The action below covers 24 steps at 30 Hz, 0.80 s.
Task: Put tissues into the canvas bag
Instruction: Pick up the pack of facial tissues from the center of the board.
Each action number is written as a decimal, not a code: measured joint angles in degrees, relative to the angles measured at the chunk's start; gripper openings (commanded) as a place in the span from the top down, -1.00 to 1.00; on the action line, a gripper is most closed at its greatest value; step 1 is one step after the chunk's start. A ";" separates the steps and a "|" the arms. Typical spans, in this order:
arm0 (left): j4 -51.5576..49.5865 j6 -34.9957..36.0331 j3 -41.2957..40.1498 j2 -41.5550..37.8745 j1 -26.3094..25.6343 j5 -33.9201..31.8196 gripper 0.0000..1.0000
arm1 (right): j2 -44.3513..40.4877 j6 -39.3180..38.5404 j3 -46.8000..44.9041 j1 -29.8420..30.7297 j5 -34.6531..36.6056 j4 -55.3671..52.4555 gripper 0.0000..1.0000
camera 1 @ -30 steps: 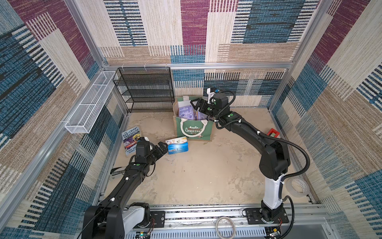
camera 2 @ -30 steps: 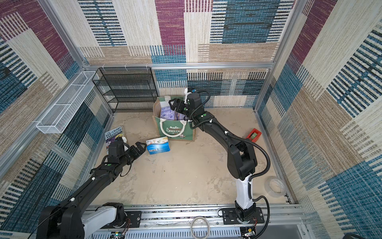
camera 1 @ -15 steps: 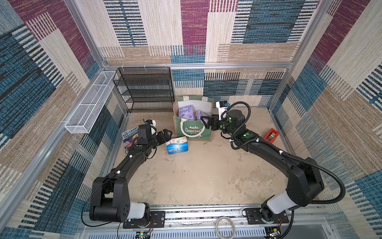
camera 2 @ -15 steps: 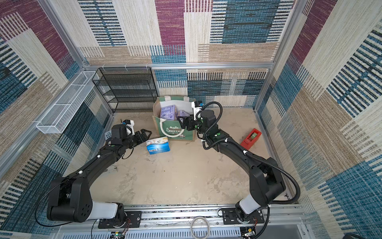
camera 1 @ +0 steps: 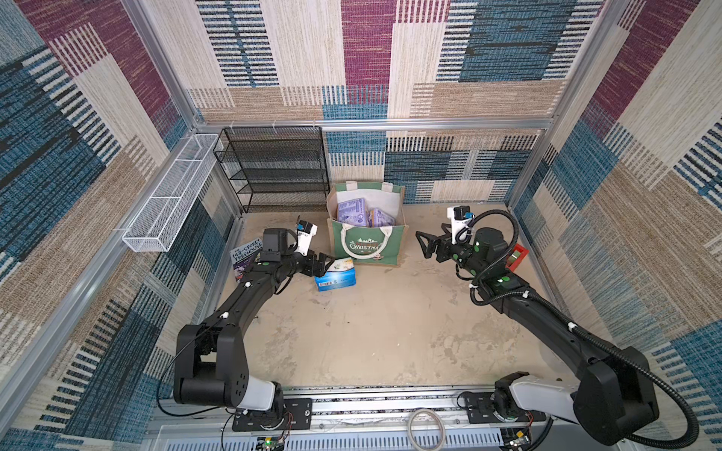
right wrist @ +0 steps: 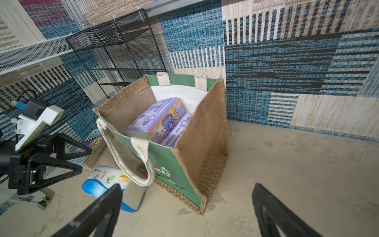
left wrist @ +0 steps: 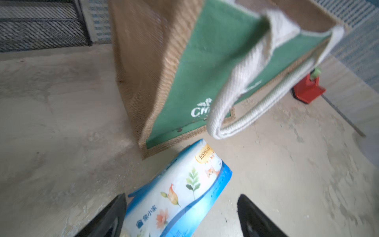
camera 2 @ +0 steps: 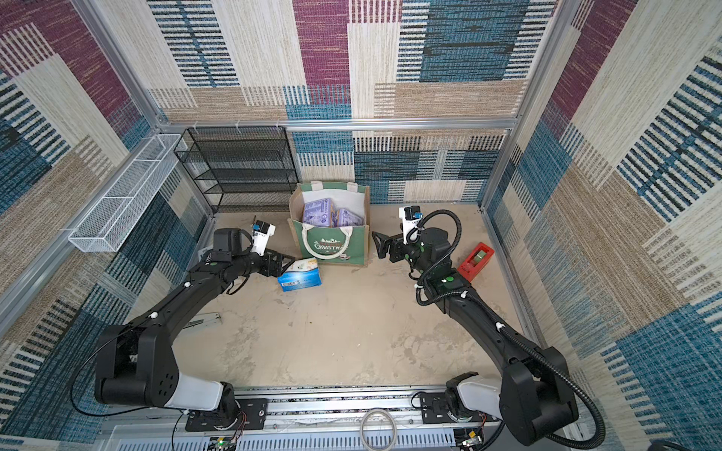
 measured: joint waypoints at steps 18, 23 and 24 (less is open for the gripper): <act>-0.52 21.81 3.28 4.00 -2.75 1.84 -0.78 | 0.00 -2.73 -2.14 -2.56 -2.97 -1.44 -0.99; -9.03 27.87 8.59 7.45 -2.75 1.97 -0.78 | -1.77 -3.56 -3.76 -3.69 -3.13 -1.40 -0.98; -10.62 29.24 9.11 7.82 -2.75 1.86 -0.79 | -2.01 -3.85 -4.15 -3.96 -3.15 -1.40 -0.99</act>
